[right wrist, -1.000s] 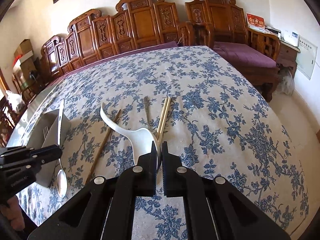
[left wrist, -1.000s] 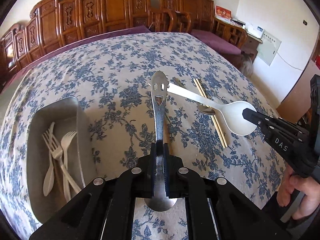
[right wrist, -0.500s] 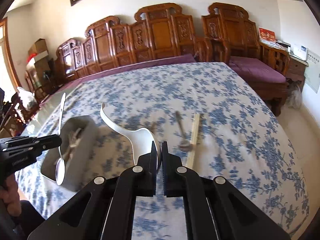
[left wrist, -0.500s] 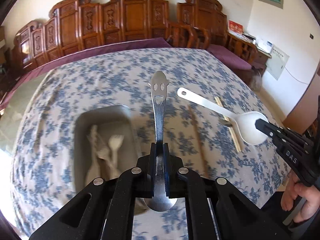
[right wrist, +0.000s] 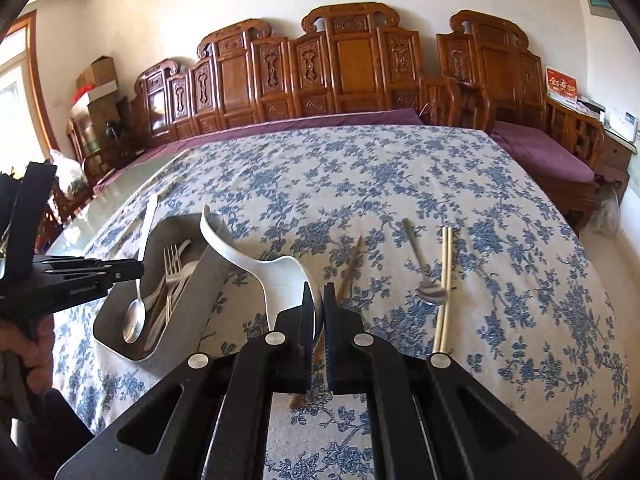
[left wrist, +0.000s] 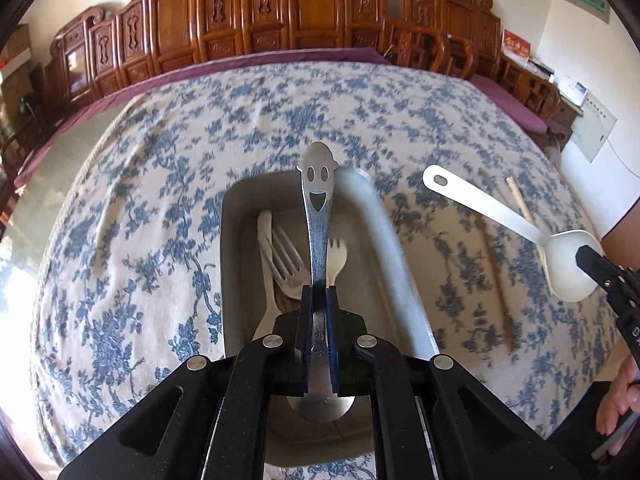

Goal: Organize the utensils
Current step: 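Lower the smiley spoon into the tray with the left tool while the right tool carries the white spoon, then lower the white plastic spoon into the tray and open the right tool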

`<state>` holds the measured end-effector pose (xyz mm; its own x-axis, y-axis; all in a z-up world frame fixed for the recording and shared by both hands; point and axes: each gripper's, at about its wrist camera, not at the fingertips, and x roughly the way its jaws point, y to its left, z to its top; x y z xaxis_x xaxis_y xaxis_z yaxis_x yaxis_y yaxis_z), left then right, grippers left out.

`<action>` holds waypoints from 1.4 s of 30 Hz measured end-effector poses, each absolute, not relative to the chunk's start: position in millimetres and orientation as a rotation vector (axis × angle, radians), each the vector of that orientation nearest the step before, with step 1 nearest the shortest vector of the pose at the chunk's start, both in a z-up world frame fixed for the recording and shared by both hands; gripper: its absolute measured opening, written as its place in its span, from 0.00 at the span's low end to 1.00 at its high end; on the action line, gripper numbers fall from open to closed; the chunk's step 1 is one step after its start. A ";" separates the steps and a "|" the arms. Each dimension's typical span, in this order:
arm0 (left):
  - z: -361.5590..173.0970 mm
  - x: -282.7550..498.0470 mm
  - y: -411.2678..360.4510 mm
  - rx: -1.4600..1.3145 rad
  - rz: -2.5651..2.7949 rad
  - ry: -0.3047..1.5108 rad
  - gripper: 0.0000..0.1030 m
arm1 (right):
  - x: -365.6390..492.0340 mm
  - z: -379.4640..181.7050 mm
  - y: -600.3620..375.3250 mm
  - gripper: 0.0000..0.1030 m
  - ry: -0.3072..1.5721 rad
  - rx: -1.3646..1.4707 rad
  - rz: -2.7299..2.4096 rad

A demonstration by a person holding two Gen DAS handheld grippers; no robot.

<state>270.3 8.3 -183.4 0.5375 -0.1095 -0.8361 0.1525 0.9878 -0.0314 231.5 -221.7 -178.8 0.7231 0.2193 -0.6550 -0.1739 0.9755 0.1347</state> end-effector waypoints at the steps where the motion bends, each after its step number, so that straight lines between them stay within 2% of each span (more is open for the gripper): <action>1: -188.4 271.7 8.3 0.049 -0.153 1.000 0.05 | 231.6 -180.7 -220.3 0.05 0.733 0.063 0.219; 15: -214.4 279.3 11.1 0.031 -0.136 1.059 0.05 | 234.9 -190.0 -207.2 0.05 0.755 0.051 0.236; 29: -177.8 246.8 43.5 -0.006 -0.136 0.930 0.05 | 237.4 -175.6 -174.9 0.05 0.747 -0.010 0.246; 42: -157.1 236.3 75.8 0.005 -0.113 0.859 0.05 | 269.0 -173.8 -100.8 0.05 0.761 -0.149 0.235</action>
